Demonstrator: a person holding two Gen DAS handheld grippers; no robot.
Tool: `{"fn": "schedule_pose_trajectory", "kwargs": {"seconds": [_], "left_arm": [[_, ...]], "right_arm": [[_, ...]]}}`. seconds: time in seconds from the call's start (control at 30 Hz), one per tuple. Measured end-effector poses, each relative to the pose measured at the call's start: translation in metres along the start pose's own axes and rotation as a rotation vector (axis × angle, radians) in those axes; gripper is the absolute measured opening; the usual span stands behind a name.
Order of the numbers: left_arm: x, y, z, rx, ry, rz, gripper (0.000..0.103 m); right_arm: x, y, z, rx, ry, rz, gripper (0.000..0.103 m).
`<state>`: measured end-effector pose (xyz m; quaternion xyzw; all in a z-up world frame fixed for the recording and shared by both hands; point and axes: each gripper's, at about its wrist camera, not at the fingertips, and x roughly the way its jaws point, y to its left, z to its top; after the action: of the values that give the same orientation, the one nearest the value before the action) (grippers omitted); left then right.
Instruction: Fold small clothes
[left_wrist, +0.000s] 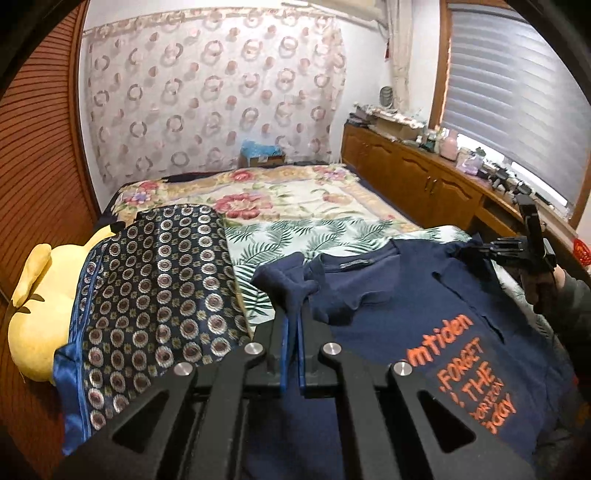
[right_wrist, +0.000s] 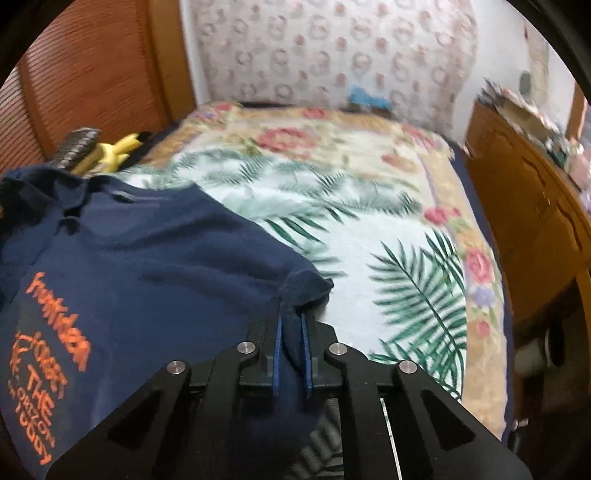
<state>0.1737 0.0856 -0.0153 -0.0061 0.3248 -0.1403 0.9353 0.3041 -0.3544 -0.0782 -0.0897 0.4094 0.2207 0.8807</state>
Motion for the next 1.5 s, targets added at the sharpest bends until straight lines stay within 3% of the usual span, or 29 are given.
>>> {"fn": "schedule_pose_trajectory", "kwargs": {"seconds": [0.27, 0.6, 0.87, 1.07, 1.3, 1.37, 1.5], "left_arm": [[-0.068, -0.019, -0.028, 0.006, -0.086, -0.015, 0.001], [-0.128, -0.020, -0.101, -0.075, -0.135, -0.025, 0.000], [-0.155, -0.008, -0.138, -0.141, -0.152, 0.009, 0.000], [-0.175, -0.011, -0.167, -0.151, -0.110, 0.030, 0.001], [-0.164, -0.009, -0.202, -0.166, -0.015, 0.041, 0.003], [-0.167, -0.006, -0.202, -0.160, -0.014, 0.045, 0.011], [-0.177, 0.000, -0.190, -0.135, -0.024, 0.078, 0.029]], "right_arm": [[-0.093, 0.046, -0.001, -0.041, -0.204, -0.013, 0.003], [-0.184, 0.069, -0.075, -0.005, -0.301, -0.003, 0.003], [-0.218, 0.071, -0.129, 0.049, -0.296, -0.008, 0.002], [-0.247, 0.074, -0.153, 0.035, -0.261, -0.024, 0.002], [-0.219, 0.079, -0.194, 0.034, -0.097, -0.019, 0.002], [-0.210, 0.077, -0.202, 0.049, -0.060, -0.021, 0.002], [-0.217, 0.070, -0.199, 0.053, -0.063, -0.052, 0.016]]}}
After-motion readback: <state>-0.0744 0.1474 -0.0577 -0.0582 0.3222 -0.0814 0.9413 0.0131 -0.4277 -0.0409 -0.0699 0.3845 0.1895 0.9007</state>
